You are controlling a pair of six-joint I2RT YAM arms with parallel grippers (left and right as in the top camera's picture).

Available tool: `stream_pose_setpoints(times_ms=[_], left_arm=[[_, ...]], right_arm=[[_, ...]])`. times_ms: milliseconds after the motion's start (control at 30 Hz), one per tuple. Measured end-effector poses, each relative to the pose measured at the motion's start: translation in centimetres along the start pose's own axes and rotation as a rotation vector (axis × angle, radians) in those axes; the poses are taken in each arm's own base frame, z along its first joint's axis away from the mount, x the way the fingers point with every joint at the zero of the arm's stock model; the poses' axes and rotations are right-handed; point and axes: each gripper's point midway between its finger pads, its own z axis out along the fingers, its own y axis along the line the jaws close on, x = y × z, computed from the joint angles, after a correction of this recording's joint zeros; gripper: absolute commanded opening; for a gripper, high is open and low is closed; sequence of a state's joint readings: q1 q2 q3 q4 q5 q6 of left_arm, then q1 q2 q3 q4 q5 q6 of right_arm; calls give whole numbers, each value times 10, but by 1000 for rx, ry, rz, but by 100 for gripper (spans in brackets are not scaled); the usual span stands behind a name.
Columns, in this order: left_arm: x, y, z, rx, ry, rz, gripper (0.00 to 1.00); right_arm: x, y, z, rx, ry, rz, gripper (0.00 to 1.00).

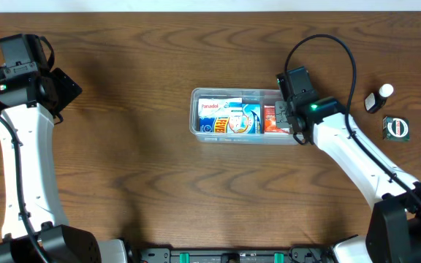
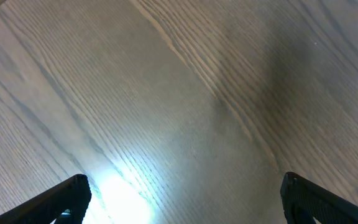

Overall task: Pack container
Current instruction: 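Lower the red box into the container and open right gripper, then move right gripper right to the green Zam-Buk box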

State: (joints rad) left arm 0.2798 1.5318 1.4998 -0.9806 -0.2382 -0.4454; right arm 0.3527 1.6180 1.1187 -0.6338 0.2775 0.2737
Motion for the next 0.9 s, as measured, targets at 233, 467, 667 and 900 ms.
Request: stream_pose_setpoints(times_ms=[233,467,667,900], left_arm=[[0,0,0,0,0,0,98],[0,0,0,-1,0,0,98],[0,0,0,0,0,0,98],[0,0,0,0,0,0,98]], right_arm=[[-42,-68,-34,50,-96,124,61],[-64,-197,-53,208,-207,333,75],[-57,-267,-38,249,-225,406,88],[-56,-270,-12,175,-200,278,97]])
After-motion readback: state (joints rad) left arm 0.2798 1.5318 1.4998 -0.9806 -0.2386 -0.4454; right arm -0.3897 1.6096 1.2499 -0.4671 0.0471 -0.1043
